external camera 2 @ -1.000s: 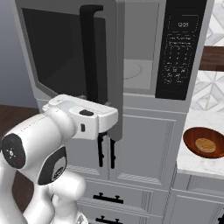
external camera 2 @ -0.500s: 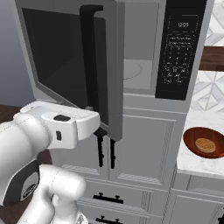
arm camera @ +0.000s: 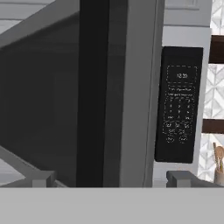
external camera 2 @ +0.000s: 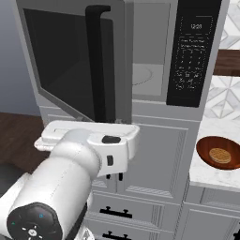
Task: Open the microwave, place the bowl with waffle inside the microwave, then close the microwave door and turn it on.
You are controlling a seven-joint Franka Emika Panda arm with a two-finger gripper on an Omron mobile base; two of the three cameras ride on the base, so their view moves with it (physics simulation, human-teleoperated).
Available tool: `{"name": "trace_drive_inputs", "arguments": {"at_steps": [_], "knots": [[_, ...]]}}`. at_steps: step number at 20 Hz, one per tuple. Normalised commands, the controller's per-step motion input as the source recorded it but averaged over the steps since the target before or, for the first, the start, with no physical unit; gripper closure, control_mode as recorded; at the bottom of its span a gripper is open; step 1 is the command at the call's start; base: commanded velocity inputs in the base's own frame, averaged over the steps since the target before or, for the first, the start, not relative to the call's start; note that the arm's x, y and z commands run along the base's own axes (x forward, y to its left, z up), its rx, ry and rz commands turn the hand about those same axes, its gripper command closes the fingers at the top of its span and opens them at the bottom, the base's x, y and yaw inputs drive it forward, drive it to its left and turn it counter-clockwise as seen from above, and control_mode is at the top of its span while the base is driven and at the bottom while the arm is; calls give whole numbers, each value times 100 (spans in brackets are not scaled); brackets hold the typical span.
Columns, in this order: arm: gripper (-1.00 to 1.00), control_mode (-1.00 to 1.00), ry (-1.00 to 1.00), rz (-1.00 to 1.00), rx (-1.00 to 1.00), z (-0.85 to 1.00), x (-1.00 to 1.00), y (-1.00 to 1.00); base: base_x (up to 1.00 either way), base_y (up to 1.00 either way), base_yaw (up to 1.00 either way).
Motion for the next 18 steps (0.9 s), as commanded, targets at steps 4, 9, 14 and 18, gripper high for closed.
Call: {"name": "trace_drive_inputs", "arguments": {"at_steps": [4,9,14,18], "knots": [[-100,-100,0,30,2,0,0,-72,0,0,0],[-100,-100,0,27,3,-4,1,-54,0,0,0],[-100,-100,0,23,1,-6,11,-33,0,0,0],[-100,-100,0,17,0,-27,61,0,0,0,0]]}}
